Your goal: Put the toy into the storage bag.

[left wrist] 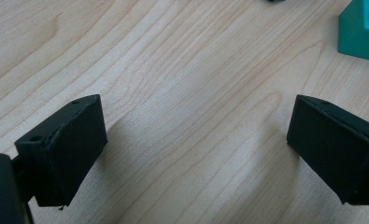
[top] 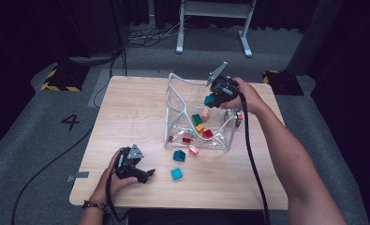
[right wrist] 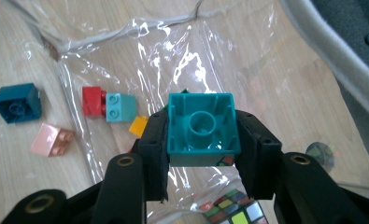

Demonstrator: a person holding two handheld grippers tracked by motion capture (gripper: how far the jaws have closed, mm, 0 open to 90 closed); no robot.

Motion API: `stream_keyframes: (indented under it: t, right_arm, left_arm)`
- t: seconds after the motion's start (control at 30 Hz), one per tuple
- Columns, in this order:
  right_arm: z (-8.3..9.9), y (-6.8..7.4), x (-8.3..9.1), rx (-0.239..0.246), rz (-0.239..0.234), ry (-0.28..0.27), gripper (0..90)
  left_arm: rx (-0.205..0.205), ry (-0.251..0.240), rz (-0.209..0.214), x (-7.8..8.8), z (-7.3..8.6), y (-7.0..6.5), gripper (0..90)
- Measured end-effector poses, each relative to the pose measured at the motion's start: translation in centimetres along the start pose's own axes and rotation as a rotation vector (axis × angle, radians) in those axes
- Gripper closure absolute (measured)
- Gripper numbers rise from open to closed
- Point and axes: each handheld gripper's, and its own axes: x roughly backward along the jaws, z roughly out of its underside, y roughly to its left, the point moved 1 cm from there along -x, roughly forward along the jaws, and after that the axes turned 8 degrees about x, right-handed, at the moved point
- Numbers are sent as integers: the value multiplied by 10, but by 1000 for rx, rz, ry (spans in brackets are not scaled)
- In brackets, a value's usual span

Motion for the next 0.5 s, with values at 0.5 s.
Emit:
stream_keyframes:
  t: [0.5]
  right_arm:
    - [22, -2, 20, -97, 26, 250, 592]
  left_arm:
    - [-5, -4, -4, 0, 0, 0, 50]
